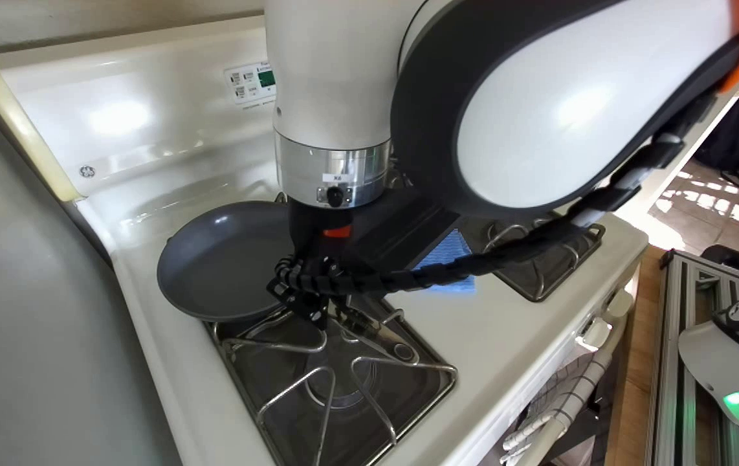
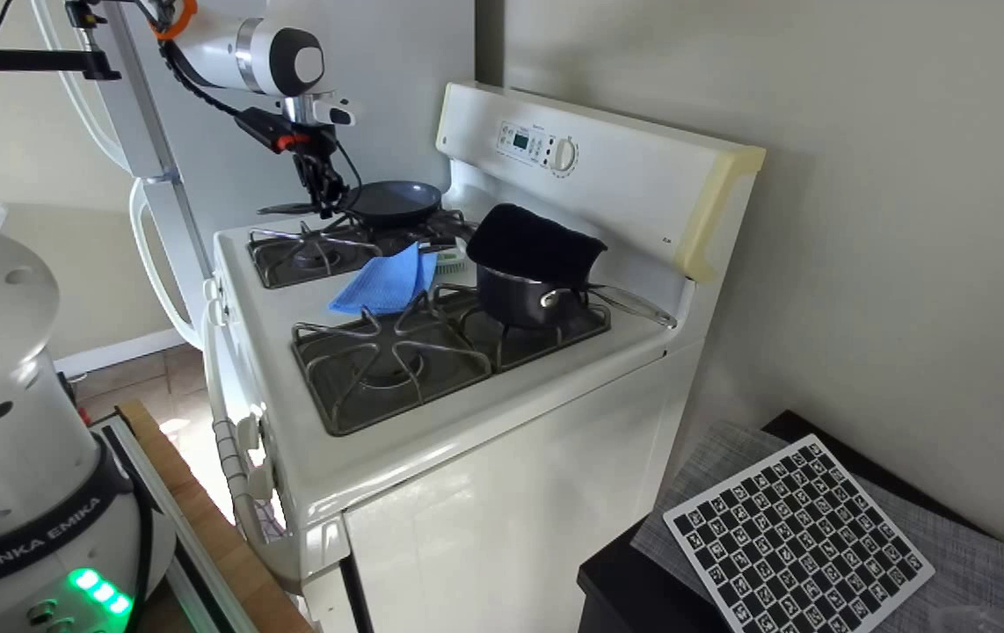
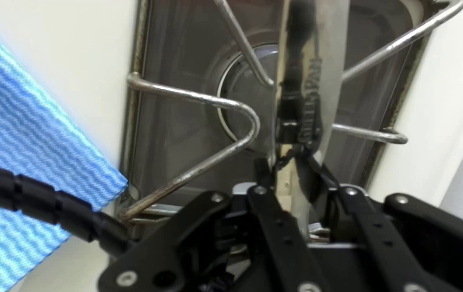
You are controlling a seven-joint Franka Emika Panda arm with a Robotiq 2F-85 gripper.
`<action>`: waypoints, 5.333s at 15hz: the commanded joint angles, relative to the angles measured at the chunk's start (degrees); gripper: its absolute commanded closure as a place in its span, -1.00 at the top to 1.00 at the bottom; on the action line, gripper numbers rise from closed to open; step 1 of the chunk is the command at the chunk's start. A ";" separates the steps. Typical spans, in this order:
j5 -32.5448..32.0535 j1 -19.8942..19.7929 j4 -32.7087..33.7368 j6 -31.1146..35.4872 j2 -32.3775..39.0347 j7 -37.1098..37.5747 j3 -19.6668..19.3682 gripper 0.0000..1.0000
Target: Move the pan and clean the pan handle
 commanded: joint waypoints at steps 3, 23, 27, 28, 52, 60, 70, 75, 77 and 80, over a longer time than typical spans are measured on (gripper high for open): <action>4.15 -0.32 -4.34 -1.73 -5.23 1.93 0.52 -0.89; 12.64 -0.39 -7.91 -1.08 -6.67 0.75 3.43 -0.58; 13.54 -0.35 -8.06 -1.16 -6.70 0.17 3.68 -0.89; 14.68 -0.29 -8.34 -1.44 -6.91 -0.31 4.00 -0.89; 15.74 -0.60 -9.90 -14.84 -9.18 -20.06 4.71 -0.89; 13.64 -1.18 -9.55 -19.49 -11.19 -23.75 4.25 -0.89; 5.90 -1.29 -8.97 -21.38 -10.61 -26.52 4.30 -0.89; 3.22 -1.40 -8.41 -21.46 -9.94 -29.49 4.18 -0.89; 2.71 -1.46 -8.19 -21.55 -10.08 -29.98 4.12 -0.89; 1.46 -1.60 -7.96 -21.64 -9.95 -30.25 3.95 -0.89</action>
